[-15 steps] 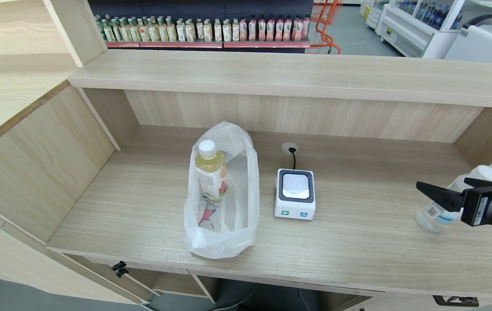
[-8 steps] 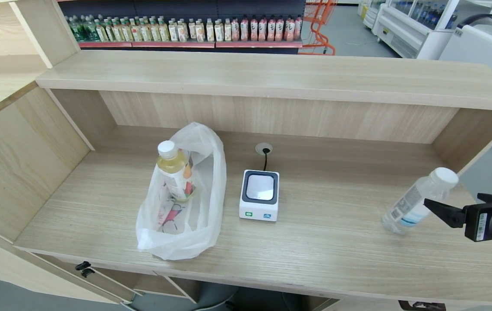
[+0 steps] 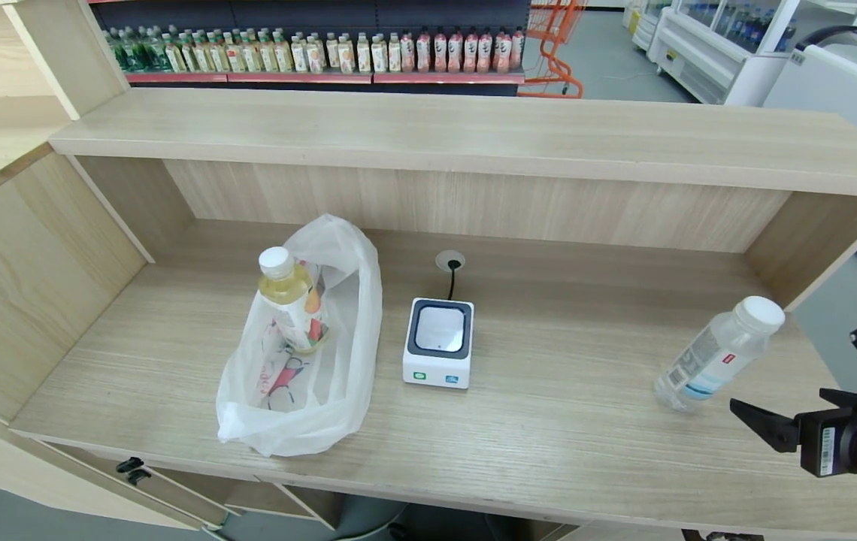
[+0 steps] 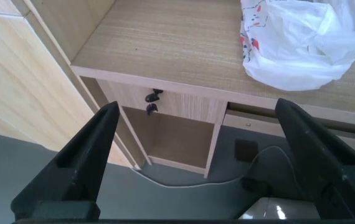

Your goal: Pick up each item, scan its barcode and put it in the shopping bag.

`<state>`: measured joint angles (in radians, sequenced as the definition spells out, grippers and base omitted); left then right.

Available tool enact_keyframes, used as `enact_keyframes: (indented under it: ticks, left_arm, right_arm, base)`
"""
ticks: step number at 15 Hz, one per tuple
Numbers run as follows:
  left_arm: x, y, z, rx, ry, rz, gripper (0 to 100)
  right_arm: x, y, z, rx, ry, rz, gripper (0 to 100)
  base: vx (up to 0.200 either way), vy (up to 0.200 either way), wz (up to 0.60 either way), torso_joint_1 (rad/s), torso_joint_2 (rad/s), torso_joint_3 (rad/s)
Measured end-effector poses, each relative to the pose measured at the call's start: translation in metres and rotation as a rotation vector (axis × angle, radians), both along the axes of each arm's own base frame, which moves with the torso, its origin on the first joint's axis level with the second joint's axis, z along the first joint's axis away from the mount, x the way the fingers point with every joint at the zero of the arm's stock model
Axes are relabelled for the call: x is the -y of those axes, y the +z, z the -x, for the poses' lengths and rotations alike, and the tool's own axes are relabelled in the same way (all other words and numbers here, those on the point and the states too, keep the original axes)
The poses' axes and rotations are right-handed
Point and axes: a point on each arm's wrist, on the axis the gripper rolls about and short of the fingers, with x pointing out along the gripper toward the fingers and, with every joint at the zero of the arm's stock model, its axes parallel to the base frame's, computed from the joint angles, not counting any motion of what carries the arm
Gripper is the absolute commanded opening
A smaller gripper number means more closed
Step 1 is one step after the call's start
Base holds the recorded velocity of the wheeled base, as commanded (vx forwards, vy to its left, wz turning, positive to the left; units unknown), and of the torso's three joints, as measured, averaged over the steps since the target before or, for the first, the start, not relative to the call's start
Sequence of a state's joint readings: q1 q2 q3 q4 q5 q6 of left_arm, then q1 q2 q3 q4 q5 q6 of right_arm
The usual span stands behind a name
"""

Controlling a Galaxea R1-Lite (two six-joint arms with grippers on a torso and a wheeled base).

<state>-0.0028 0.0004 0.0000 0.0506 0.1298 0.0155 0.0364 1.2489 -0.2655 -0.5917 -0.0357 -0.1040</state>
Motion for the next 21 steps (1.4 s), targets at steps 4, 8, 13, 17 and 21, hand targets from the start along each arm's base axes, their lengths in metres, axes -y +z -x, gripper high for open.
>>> enact_keyframes:
  ticks: [4, 8, 13, 17, 21]
  left_arm:
    - [0.0, 0.0, 0.0, 0.0, 0.0, 0.0, 100]
    - [0.0, 0.0, 0.0, 0.0, 0.001, 0.0, 100]
    - [0.0, 0.0, 0.0, 0.0, 0.001, 0.0, 100]
    - [0.0, 0.0, 0.0, 0.0, 0.001, 0.0, 100]
    - [0.0, 0.0, 0.0, 0.0, 0.001, 0.0, 100]
  right_arm:
    - [-0.011, -0.003, -0.008, 0.092, 0.054, -0.025, 100]
    - [-0.016, -0.008, -0.025, 0.136, 0.07, -0.033, 100]
    - [-0.023, -0.019, -0.052, 0.19, 0.091, -0.035, 100]
    - [-0.028, -0.028, -0.063, 0.189, 0.109, -0.031, 100]
    - [-0.03, -0.031, -0.071, 0.184, 0.118, -0.012, 100]
  base:
    - [0.0, 0.0, 0.0, 0.0, 0.0, 0.0]
    - [0.0, 0.0, 0.0, 0.0, 0.0, 0.0]
    - [0.0, 0.0, 0.0, 0.0, 0.0, 0.0]
    - [0.0, 0.0, 0.0, 0.0, 0.0, 0.0]
    - [0.0, 0.0, 0.0, 0.0, 0.0, 0.0]
